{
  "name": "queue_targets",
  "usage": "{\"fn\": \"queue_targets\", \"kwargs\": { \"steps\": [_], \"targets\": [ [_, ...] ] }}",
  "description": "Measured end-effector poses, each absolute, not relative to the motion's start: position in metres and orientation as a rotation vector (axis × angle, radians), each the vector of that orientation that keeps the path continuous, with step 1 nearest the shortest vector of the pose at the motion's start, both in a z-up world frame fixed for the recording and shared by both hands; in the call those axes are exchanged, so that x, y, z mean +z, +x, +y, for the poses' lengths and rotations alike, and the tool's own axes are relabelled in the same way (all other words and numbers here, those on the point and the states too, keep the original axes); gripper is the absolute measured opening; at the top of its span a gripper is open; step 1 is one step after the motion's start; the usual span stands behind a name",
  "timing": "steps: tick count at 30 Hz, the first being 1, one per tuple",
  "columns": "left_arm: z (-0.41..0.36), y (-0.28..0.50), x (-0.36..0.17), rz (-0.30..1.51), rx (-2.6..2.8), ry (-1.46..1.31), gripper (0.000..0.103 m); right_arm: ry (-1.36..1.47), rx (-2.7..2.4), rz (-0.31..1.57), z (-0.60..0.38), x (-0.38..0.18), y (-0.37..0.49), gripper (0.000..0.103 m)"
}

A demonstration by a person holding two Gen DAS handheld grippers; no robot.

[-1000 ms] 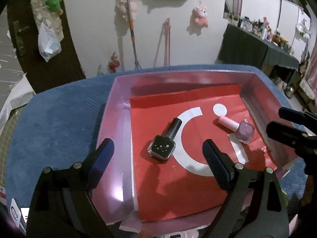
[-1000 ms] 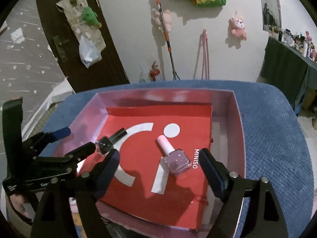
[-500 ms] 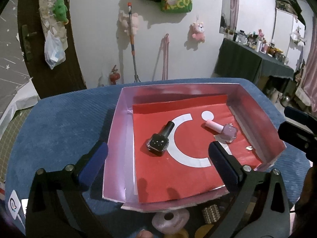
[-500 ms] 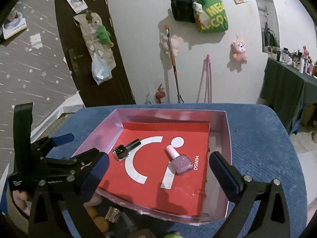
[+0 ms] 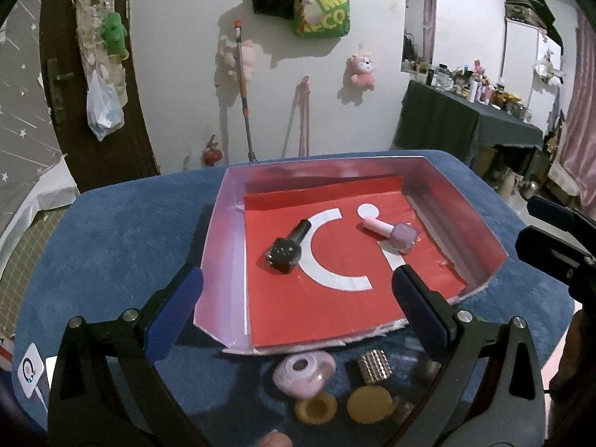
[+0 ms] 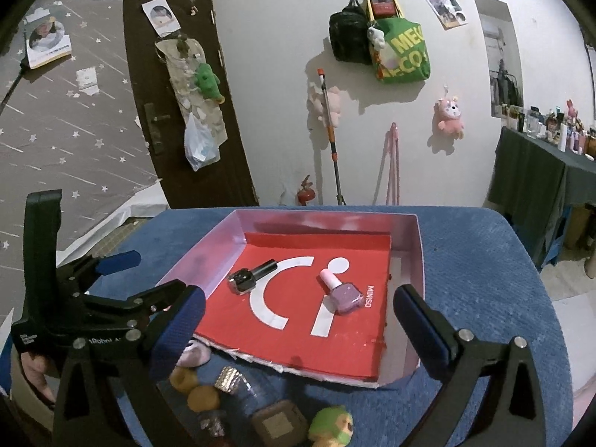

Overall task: Organize rigid objects
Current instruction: 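Withdraw both tools from the box back toward the remaining items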

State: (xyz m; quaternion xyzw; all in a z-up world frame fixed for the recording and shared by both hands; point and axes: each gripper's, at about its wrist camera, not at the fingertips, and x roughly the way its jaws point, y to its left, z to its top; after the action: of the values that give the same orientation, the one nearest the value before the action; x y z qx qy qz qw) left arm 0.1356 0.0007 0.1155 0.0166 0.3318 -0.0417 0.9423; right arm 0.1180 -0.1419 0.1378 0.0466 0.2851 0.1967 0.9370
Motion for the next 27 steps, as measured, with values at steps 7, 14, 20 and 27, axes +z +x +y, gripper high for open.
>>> {"fn": "queue_targets", "kwargs": {
  "steps": [7, 14, 20, 27],
  "targets": [
    [0.004, 0.117, 0.111, 0.679, -0.084, 0.017, 0.103, 0.097, 0.404, 0.585, -0.144, 0.135, 0.101, 0.103],
    [0.002, 0.102, 0.105, 0.676, -0.088, 0.02, 0.103, 0.083, 0.407, 0.588, -0.142, 0.129, 0.085, 0.103],
    [0.004, 0.092, 0.101, 0.678, -0.091, 0.012, 0.103, 0.073, 0.403, 0.596, -0.138, 0.124, 0.075, 0.103],
    [0.001, 0.083, 0.09, 0.704, -0.101, 0.008, 0.103, 0.036, 0.385, 0.593, -0.134, 0.118, 0.062, 0.103]
  ]
}}
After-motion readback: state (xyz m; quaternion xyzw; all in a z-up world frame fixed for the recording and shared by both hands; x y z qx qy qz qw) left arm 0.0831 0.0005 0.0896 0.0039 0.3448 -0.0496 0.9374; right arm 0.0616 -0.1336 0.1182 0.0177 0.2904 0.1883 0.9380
